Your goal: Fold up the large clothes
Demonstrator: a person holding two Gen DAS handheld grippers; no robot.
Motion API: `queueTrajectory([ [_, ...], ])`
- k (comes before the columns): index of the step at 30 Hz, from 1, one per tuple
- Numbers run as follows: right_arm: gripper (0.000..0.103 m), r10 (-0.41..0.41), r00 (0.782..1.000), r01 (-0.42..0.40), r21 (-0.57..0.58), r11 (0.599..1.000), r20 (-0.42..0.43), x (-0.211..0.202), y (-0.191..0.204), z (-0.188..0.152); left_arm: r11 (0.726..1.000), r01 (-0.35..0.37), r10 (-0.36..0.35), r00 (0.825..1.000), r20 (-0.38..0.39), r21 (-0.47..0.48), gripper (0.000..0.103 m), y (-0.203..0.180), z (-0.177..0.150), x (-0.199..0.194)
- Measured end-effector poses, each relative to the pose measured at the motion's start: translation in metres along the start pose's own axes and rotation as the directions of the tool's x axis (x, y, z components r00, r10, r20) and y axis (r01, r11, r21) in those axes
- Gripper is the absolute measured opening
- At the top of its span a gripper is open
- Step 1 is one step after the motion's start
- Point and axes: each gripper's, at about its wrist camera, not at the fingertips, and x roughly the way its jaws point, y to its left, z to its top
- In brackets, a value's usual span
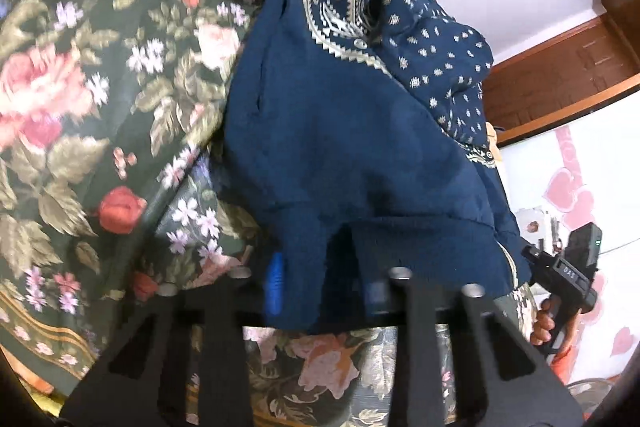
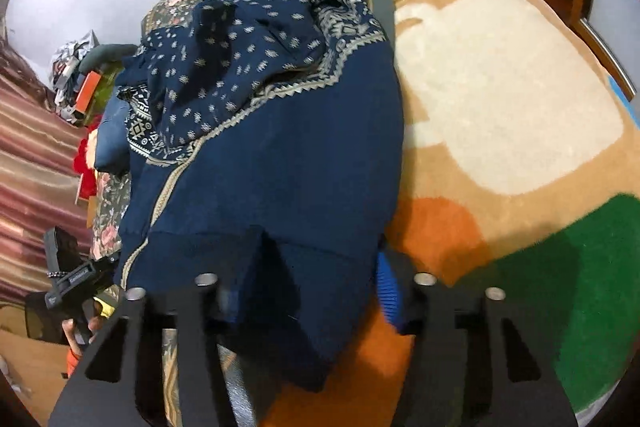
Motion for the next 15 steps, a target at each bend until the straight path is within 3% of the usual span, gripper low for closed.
queueTrajectory([
  [2,0.023,-0.016,1.000,0.016,-0.021,1.000,0.021,-0.005,0.003,0.002,1.000,-0.018,0.018,1.000,0.012,0.022,0.011,-0.005,0.005,-0.003],
  [3,0.008,-0.010,0.999,0.011,-0.029,1.000,0.037,-0.009,0.005,0.004,0.999,-0.021,0.020,1.000,0.022,0.029,0.011,-0.007,0.007,-0.005],
  [15,0.008,0.068,0.985,-0.056,-0.077,0.995,0.161,-0.033,0.028,0.042,0.985,-0.001,-0.036,0.977,0.208,0.173,0.009,-0.064,0.045,-0.063],
])
